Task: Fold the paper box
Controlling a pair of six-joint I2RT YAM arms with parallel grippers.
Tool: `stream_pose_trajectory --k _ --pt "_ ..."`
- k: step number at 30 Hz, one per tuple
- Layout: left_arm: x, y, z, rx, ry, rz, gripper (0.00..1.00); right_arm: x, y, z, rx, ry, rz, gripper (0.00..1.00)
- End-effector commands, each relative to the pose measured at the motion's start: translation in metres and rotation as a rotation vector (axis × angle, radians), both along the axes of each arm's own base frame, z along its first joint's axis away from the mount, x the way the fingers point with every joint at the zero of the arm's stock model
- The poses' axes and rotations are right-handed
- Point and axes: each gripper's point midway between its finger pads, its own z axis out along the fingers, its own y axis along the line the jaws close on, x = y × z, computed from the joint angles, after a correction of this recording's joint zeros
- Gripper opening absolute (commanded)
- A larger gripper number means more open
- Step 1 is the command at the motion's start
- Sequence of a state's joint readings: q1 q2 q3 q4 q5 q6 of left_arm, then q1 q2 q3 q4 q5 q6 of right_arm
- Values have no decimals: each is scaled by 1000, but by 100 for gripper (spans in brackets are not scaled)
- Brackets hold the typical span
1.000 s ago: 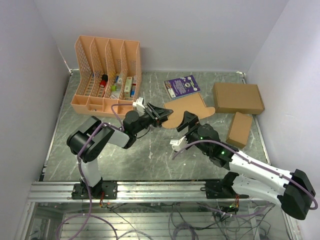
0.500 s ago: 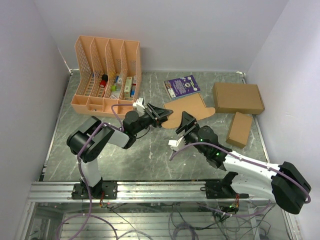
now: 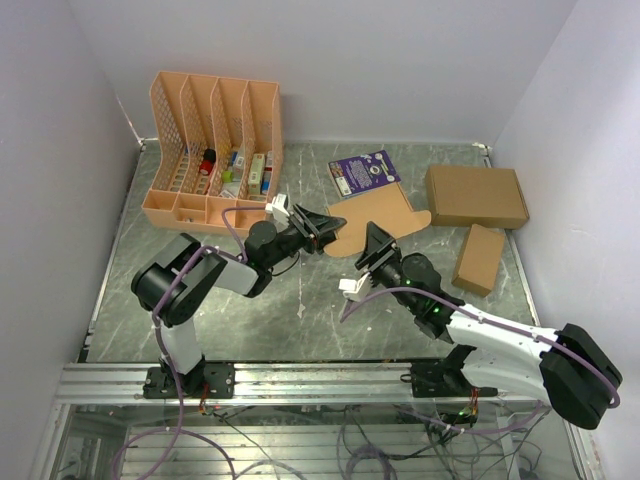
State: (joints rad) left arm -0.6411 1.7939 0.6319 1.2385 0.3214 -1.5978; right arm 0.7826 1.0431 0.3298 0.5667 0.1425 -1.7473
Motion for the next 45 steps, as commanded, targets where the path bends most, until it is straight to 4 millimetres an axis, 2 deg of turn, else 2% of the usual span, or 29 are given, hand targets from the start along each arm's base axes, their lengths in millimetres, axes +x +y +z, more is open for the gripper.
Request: stream_pose_trajectory --k 1,4,8,10,11,18,21,22,24,29,32,35,39,45 --pt "-3 5 22 -54 -41 -5 70 0 3 23 62 -51 17 39" --pt "-4 8 20 -48 -35 13 77 0 2 24 68 -39 14 39" --pt "-5 19 18 -18 -38 62 92 -3 -1 20 75 -8 10 39" --pt "-7 26 16 12 -42 90 94 -4 -3 18 77 5 7 39" --pt "-7 31 14 30 -41 108 100 -5 -4 18 79 10 6 39" --pt "-15 66 17 158 -83 199 100 -7 -10 19 108 39 -17 38" --pt "-20 79 28 231 -145 223 100 -6 -12 20 141 71 -37 38" --pt "-21 84 25 284 -152 230 99 -5 -14 20 161 96 -56 38" --pt "-21 95 36 364 -233 256 99 -2 -16 21 196 141 -89 38" --pt "-14 128 57 728 -431 311 96 8 -16 30 294 271 -171 38" --pt "-15 138 57 832 -466 303 96 14 -13 35 357 373 -232 38" --pt "-20 142 46 835 -460 308 96 16 -7 36 429 489 -278 38" --pt "-27 143 33 757 -462 336 96 12 6 40 511 629 -287 38" --pt "-34 141 27 698 -465 337 96 4 20 33 558 798 -295 37"
